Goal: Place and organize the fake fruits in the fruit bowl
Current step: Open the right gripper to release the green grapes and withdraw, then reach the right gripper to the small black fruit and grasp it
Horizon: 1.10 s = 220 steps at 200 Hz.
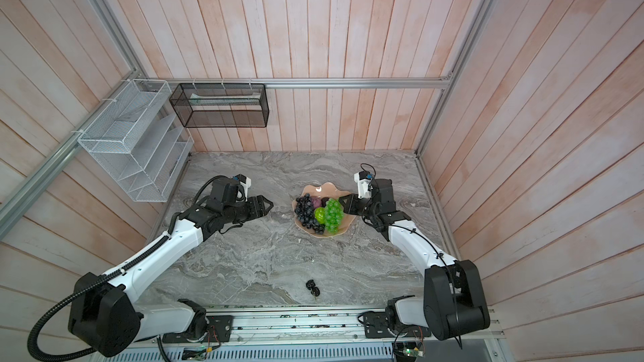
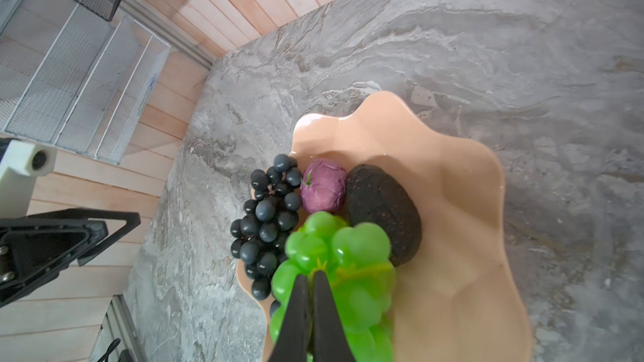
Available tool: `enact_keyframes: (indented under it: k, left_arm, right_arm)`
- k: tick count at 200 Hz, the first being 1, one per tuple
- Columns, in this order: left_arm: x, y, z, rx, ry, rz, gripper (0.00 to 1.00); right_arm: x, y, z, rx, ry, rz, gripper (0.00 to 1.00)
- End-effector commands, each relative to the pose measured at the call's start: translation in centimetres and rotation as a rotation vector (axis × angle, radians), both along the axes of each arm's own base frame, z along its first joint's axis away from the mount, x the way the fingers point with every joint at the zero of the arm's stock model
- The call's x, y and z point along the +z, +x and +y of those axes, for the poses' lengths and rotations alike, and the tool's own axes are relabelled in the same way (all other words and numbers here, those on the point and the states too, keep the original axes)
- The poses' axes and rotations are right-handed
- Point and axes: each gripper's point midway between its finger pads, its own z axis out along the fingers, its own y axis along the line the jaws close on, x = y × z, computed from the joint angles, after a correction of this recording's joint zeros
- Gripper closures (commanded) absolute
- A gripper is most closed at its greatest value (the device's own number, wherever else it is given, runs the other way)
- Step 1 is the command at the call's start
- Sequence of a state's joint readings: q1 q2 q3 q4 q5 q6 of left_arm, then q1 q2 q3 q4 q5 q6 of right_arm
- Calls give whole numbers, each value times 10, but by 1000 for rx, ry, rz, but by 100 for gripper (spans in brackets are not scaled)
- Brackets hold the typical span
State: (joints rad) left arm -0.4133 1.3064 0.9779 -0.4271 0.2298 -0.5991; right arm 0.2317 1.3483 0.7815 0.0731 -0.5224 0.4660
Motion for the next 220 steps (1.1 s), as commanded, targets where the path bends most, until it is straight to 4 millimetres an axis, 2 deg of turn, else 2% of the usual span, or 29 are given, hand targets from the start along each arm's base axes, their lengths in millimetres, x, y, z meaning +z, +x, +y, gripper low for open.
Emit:
enact_keyframes:
  k: [1,26,79,115,153,174,197,220]
  left_arm:
    - [-2,4,-2,2,8,2,23]
    - [-2,5,-2,2,19,3,23]
    - [-10,10,-7,-9,17,23,23]
    - [-12,10,-7,-10,21,32,23]
    - [-12,5,-12,-38,12,45,21]
    - [-18,-6,-14,-72,33,84,21]
    - [-27,-24,-19,-117,59,139,21]
    - [-35,-48,-38,-200,82,181,21]
  right_arm:
    - [-10,9,0,27,-18,-27,100]
    - [-22,15,-3,28,-53,-17,100]
    - [-42,36,-27,-49,-215,-47,100]
    - [-47,47,-29,-46,-255,-66,100]
    - [-40,55,-19,-14,-217,-69,78]
    - [-29,55,-19,-17,-235,-91,58]
    - [-13,52,-22,-26,-269,-123,49]
    - [6,45,-22,-35,-304,-160,44]
